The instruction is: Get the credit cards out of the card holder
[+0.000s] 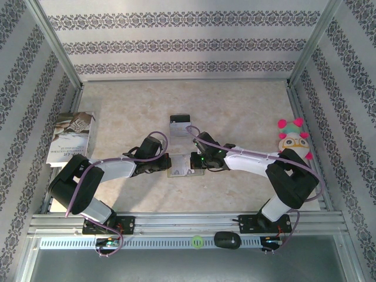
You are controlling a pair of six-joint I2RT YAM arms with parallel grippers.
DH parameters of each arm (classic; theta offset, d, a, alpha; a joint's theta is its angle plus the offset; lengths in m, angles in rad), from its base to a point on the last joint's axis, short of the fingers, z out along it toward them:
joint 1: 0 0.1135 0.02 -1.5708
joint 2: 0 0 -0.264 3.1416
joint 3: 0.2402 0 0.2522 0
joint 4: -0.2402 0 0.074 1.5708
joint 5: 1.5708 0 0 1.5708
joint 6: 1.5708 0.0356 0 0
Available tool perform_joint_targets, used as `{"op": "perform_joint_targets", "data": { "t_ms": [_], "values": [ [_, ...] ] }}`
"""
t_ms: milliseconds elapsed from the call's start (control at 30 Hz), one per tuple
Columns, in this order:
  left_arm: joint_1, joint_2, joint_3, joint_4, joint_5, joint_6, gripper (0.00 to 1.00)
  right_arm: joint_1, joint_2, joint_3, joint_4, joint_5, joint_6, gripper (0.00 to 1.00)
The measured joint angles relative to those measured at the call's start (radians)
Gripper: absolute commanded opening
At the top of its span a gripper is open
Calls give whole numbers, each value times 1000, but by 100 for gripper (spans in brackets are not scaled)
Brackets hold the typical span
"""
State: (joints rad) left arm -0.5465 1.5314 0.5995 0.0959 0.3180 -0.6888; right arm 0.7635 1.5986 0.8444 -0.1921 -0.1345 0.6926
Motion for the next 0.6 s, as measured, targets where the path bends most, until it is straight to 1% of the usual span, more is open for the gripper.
{"op": "perform_joint_targets", "data": {
  "t_ms": [467, 600],
  "values": [
    [4, 0, 0, 1, 4, 0, 0, 59, -24, 49, -94, 124, -39, 0],
    [4, 0, 0, 2, 6, 0, 0, 60, -32, 57, -106, 156, -42, 0]
  ]
}}
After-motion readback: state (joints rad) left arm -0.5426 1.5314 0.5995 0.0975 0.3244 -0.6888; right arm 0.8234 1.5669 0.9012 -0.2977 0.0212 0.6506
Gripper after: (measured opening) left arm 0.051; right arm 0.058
